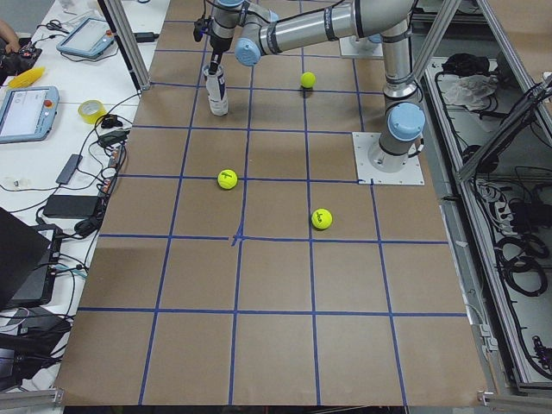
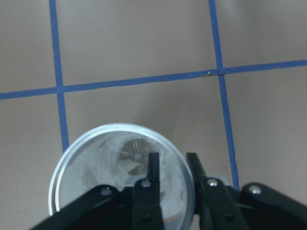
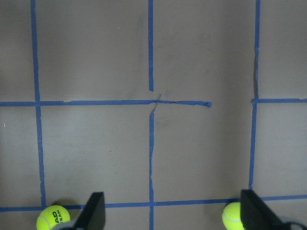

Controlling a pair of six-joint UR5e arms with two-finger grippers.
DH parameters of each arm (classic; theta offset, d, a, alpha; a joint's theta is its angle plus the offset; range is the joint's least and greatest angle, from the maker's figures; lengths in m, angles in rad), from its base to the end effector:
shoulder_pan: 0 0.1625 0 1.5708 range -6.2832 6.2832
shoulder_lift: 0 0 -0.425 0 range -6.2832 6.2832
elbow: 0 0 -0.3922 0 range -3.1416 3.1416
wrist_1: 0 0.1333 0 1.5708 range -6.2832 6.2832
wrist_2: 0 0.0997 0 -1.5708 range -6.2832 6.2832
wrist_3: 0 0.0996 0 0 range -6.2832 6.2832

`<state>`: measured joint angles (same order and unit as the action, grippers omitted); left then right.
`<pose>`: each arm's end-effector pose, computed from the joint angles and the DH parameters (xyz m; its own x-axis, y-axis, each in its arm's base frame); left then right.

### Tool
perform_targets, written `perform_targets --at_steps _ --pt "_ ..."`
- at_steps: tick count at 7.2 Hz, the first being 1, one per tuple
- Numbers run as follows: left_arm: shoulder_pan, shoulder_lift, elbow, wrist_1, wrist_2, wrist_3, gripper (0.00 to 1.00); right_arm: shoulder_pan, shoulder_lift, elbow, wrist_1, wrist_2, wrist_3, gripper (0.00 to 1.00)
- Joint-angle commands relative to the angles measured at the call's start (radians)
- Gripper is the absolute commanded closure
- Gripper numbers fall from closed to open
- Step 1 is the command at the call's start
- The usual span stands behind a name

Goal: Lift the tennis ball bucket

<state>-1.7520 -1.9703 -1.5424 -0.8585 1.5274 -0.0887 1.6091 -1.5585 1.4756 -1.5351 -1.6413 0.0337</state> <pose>-0.2540 -0.6225 0.3514 -0.9913 0.1114 0.0704 0.0823 0.9405 -0.3297 0.1454 -0.4952 0.5254 -0.9976 -0.0012 0.0687 -0.0046 0.9988 -0.0495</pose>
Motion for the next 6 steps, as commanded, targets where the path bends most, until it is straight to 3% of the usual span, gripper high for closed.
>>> perform_targets --at_steps 1,3,6 --pt "-0.003 0.051 0.089 -0.206 0.003 -0.002 0.00 0.000 0.000 0.000 0.001 0.000 0.000 0.00" --pt "0.015 0.106 0.267 -0.560 0.013 -0.016 0.00 0.000 0.000 0.000 0.001 0.001 0.000 0.00" --pt "0.172 0.214 0.256 -0.766 0.016 0.006 0.00 0.000 -0.003 -0.001 0.000 0.001 0.000 0.00"
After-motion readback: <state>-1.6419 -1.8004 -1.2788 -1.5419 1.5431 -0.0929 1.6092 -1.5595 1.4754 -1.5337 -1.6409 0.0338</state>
